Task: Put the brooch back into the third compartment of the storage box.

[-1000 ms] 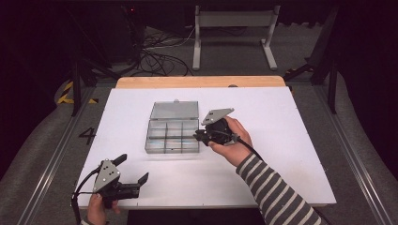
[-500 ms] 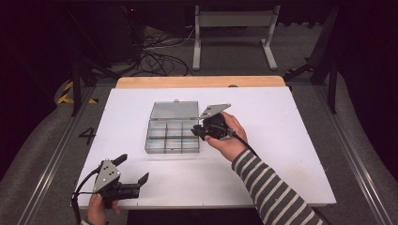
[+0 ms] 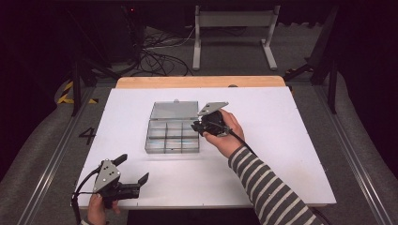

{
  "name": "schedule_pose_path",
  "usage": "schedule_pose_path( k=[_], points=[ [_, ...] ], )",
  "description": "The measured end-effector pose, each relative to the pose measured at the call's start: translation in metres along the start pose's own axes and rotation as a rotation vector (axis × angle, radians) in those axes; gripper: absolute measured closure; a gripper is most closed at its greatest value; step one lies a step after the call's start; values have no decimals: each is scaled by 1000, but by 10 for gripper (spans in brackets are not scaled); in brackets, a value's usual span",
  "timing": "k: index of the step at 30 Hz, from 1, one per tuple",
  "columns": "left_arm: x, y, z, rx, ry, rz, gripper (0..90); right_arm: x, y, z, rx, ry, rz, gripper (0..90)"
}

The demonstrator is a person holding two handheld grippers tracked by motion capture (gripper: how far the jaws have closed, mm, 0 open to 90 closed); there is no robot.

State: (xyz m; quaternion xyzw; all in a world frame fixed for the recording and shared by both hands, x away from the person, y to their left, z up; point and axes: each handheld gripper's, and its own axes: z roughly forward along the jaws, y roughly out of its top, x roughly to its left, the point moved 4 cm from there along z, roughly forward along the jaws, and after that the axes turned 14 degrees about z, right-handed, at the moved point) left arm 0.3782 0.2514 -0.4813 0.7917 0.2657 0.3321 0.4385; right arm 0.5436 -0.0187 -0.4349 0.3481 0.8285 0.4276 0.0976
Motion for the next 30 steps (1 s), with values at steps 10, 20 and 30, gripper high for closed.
schedule_pose_path(
  k=[10,20,30],
  points=[
    [0,0,0,0,-1,-2,36,-2,-1,15,6,2,-19,806],
    [0,0,0,1,-2,-6,35,-7,-4,32,13,3,-29,806],
    [1,0,0,2,-2,3,35,-12,-7,44,15,-16,-45,806]
  ],
)
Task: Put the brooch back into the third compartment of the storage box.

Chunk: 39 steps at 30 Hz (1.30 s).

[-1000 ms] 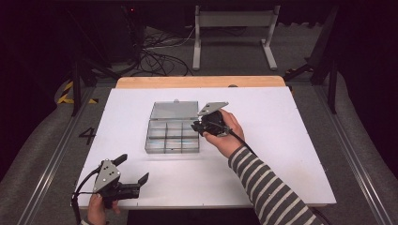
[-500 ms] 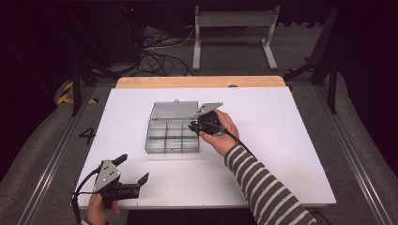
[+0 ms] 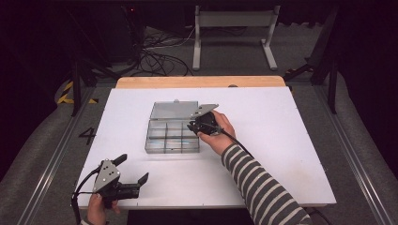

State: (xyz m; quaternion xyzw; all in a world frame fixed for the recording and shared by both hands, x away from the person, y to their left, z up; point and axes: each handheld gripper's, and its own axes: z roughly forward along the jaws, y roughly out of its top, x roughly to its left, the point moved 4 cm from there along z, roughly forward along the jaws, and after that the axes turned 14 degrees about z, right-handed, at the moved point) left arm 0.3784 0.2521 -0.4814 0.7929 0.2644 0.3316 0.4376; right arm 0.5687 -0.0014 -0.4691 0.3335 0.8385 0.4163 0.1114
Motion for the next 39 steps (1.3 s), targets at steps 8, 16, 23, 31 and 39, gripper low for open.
schedule_pose_path(
  k=[8,16,23,31,39],
  points=[
    [0,0,0,0,-1,-3,36,-2,-2,7,-5,-6,3,805],
    [0,0,0,4,-4,1,35,-2,-4,14,8,-9,9,803],
    [0,0,0,5,-5,1,35,-1,-6,18,17,-14,16,802],
    [-1,0,0,1,-4,-6,35,-2,-7,21,25,-18,14,800],
    [-1,0,0,1,-4,-2,35,-2,-6,21,13,-31,5,744]
  ],
)
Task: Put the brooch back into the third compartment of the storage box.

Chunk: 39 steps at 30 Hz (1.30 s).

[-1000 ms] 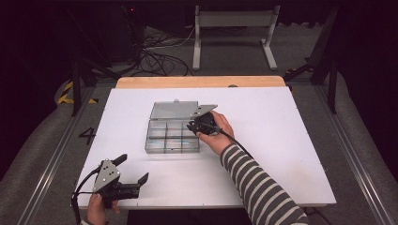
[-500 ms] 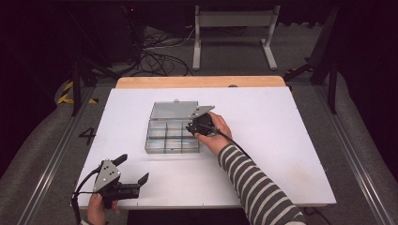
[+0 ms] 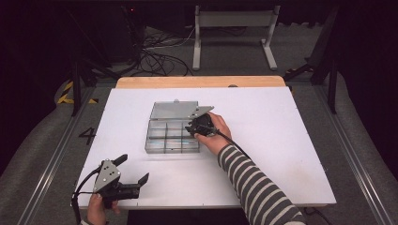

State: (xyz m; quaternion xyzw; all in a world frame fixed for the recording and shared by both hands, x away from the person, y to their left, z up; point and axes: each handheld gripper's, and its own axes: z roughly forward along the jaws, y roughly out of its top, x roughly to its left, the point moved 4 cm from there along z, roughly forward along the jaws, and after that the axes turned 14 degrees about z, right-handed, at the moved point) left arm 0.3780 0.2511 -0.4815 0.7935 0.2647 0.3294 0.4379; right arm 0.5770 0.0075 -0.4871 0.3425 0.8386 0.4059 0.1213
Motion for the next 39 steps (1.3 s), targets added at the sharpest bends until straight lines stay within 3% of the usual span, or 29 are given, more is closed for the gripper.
schedule_pose_path(
  k=[6,17,26,39],
  points=[
    [0,0,1,2,-1,2,36,2,3,-8,-24,9,7,698],
    [0,0,1,0,-2,1,35,8,10,-31,-80,62,13,463],
    [0,0,1,5,-1,2,36,14,14,-52,-130,84,5,394],
    [0,-1,1,5,-2,-2,35,18,15,-70,-182,105,-3,342]
  ],
)
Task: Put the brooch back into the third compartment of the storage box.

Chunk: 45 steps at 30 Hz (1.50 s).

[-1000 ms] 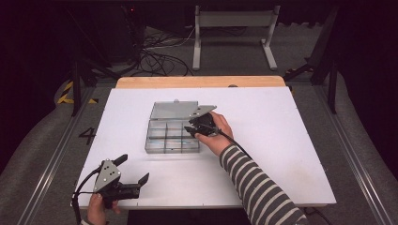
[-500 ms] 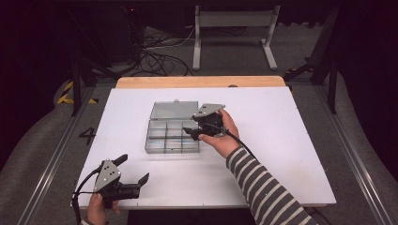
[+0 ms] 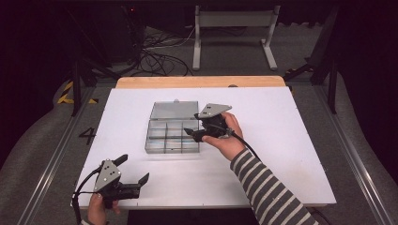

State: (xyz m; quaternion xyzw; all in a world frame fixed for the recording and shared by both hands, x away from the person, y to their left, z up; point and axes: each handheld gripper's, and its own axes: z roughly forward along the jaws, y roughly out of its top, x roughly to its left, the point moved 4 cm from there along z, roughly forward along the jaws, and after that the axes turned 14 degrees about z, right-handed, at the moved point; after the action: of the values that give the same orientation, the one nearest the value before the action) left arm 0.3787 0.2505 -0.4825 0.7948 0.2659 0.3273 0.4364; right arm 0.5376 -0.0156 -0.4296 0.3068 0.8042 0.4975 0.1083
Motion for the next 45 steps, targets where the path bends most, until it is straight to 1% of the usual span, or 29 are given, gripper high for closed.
schedule_pose_path(
  k=[1,6,10,15,17,19,22,25,28,32,33,38,41,42,45],
  points=[
    [-1,0,0,-2,-2,-7,35,0,0,-2,-5,1,-4,342],
    [0,0,0,-1,0,-1,36,0,3,-11,-32,13,3,332],
    [0,0,1,0,0,-5,35,-1,2,-19,-36,30,9,303],
    [0,0,0,0,-1,-3,35,-4,-2,-32,-49,28,18,285],
    [0,0,0,0,0,-4,36,-6,-4,-36,-55,15,16,286],
    [0,0,1,1,0,-2,36,-8,-5,-42,-70,13,26,283],
    [0,0,1,4,0,-3,35,-11,-5,-51,-101,24,50,271],
    [0,0,1,5,1,0,35,-13,-5,-61,-125,24,59,261],
    [0,0,1,5,1,0,35,-15,-6,-70,-137,25,63,250],
    [0,0,1,5,0,-3,36,-20,-11,-81,-130,15,55,222],
    [0,0,1,5,3,2,35,-20,-12,-83,-133,15,57,221],
    [0,0,1,6,0,3,36,-24,-19,-97,-146,29,69,203],
    [0,0,1,5,4,4,35,-26,-23,-105,-152,27,61,184],
    [-1,0,1,2,5,-4,35,-26,-25,-107,-151,28,57,171],
    [0,0,1,6,5,0,36,-29,-31,-113,-148,17,54,164]
  ],
)
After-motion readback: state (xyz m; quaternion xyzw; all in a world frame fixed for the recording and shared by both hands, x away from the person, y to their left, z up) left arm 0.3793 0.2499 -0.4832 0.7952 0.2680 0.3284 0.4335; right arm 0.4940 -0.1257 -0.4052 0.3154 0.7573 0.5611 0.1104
